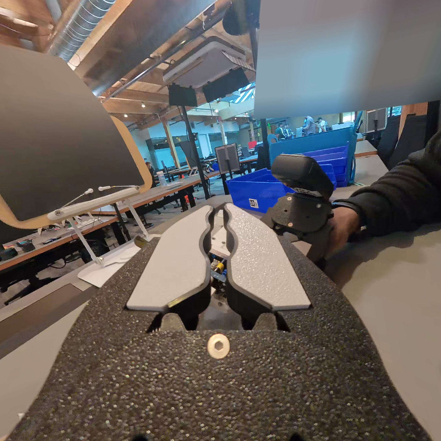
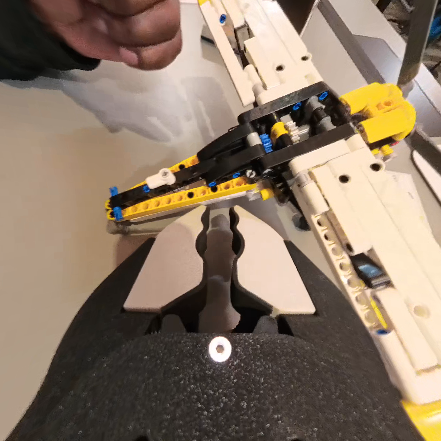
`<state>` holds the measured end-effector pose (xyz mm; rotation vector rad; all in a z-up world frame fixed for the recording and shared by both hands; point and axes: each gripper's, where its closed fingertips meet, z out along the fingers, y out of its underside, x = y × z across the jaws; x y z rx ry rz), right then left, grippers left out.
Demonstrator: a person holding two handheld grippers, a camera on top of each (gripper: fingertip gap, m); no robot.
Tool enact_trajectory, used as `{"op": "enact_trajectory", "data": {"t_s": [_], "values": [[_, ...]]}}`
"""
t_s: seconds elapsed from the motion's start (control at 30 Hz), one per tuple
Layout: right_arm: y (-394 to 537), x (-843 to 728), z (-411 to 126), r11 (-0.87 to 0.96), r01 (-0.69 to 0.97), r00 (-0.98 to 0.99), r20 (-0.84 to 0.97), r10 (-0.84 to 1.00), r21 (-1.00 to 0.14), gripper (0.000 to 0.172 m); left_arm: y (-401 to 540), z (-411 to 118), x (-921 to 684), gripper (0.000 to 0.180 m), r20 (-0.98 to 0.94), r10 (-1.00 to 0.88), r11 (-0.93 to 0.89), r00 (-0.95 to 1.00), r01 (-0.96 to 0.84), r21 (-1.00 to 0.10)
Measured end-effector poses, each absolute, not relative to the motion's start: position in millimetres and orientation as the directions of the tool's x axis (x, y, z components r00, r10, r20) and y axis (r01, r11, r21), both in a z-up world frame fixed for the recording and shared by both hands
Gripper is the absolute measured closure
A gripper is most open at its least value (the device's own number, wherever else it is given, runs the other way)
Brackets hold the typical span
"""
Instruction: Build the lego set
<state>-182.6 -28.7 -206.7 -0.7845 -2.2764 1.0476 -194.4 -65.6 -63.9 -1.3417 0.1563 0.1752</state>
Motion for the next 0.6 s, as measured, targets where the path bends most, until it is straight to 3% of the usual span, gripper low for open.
{"op": "enact_trajectory", "data": {"t_s": [0.6], "values": [[-78,-207,-207,0.644,0.118,-0.764,0.345,0.545,-0.756,0.154,-61,-100,-221,0.174,-0.221,0.118,-0.005,0.968,-0.222,-0.975]]}}
